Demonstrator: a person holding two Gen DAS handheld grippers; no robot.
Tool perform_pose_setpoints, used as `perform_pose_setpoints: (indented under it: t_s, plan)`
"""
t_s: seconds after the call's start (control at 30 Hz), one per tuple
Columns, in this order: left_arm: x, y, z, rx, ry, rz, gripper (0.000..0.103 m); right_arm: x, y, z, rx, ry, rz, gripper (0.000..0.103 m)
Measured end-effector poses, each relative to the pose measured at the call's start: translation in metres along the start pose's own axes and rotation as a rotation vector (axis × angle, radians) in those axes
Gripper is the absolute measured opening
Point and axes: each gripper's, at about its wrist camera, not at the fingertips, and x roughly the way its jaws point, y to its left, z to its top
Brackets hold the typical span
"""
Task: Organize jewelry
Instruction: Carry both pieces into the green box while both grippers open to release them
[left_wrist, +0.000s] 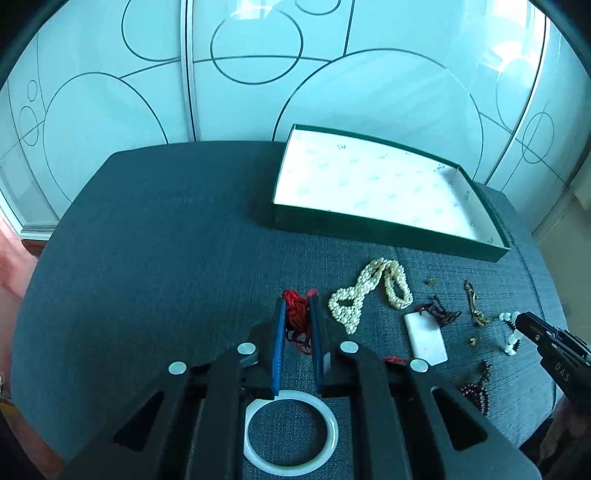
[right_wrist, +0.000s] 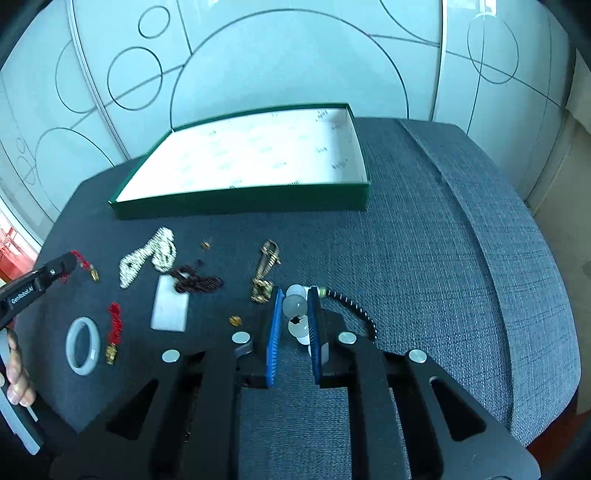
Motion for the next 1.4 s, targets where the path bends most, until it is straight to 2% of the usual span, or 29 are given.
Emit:
perform_pose_setpoints:
  t_s: [0.3,0.53,0.87,1.13,1.23,1.4]
  plan:
    - [-0.016,0.001,0.012,-0.005,-0.024,-0.006,0.012,-0.023,0.009,0.02,0.008,-0.053,0.047,0.014]
    - [-0.025,-0.009,0.035,0.021,-0.064,-0.017,0.012,-0.033,0.014,0.044,0.001,-0.084,0.071,0.014]
    - [-0.016,-0.033,0.087,0.063,-0.111,-0.048,0.012,-0.026,0.019,0.108,-0.006,-0.139,0.085,0.014]
    - [0.029,-0.052,0.137,0.098,-0.138,-0.038,0.012,0.022,0.013,0.156,0.01,-0.129,0.065,0.014]
    - [0.056,-0.053,0.144,0.095,-0.12,-0.025,0.012,0.051,0.008,0.166,0.015,-0.103,0.047,0.014]
    - [0.111,-0.053,0.14,0.098,-0.043,-0.005,0.012,0.093,0.002,0.169,0.008,-0.047,0.003,0.014]
